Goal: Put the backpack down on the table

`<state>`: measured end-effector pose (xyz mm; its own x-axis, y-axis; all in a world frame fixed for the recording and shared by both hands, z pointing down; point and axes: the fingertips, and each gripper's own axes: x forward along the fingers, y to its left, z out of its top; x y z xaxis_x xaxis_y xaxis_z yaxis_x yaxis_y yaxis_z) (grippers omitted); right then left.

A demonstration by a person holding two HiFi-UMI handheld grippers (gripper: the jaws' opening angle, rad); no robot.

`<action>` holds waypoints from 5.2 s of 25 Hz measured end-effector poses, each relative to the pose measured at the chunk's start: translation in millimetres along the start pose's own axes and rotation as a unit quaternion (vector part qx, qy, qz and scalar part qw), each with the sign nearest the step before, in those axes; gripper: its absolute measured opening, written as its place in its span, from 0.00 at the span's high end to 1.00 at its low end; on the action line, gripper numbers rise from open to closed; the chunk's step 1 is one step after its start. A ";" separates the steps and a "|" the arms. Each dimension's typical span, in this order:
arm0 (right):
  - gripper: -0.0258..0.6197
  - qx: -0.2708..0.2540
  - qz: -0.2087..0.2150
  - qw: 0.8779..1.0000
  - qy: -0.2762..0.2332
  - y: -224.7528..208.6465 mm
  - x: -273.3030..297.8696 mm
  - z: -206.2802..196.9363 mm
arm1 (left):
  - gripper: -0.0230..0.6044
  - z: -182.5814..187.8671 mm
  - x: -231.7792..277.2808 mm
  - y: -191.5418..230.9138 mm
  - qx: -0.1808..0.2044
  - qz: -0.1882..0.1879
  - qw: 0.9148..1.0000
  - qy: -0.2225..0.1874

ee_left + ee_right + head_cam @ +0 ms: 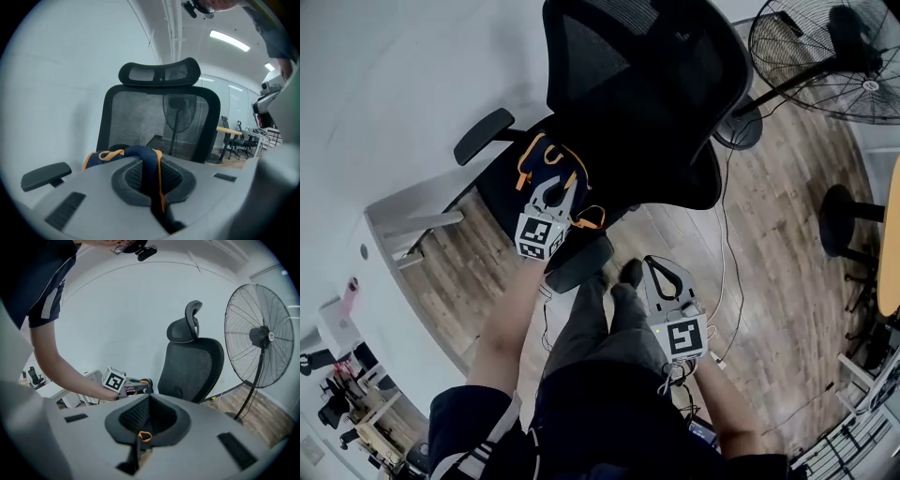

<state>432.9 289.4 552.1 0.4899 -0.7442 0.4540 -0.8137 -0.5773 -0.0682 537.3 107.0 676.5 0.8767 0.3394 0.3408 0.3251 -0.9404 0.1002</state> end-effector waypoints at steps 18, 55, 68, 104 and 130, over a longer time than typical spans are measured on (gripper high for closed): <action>0.96 -0.037 0.034 0.997 -0.051 13.2 -26.3 52.0 | 0.96 47.8 -117.4 38.6 -0.023 0.141 0.989 -0.024; 0.96 -0.140 0.236 0.957 -0.094 196.1 -72.0 102.4 | 0.96 191.8 -476.5 -25.6 -0.024 0.320 0.932 -0.167; 0.96 -0.196 0.341 0.912 -0.114 402.3 -68.4 118.5 | 0.96 177.6 -673.6 -41.3 -0.024 0.381 0.906 -0.184; 0.96 -0.249 0.549 0.792 -0.097 590.3 52.6 178.3 | 0.96 167.7 -913.4 7.5 0.028 0.620 0.780 -0.082; 0.96 -0.240 0.508 0.826 -0.056 612.8 76.1 159.6 | 0.96 84.6 -924.3 113.3 -0.021 0.590 0.804 -0.073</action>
<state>21.5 -174.6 403.1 -0.5166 -0.8048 0.2923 -0.8401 0.5424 0.0084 -206.3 -311.4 293.8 0.5993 -0.7932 0.1079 -0.7729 -0.6084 -0.1803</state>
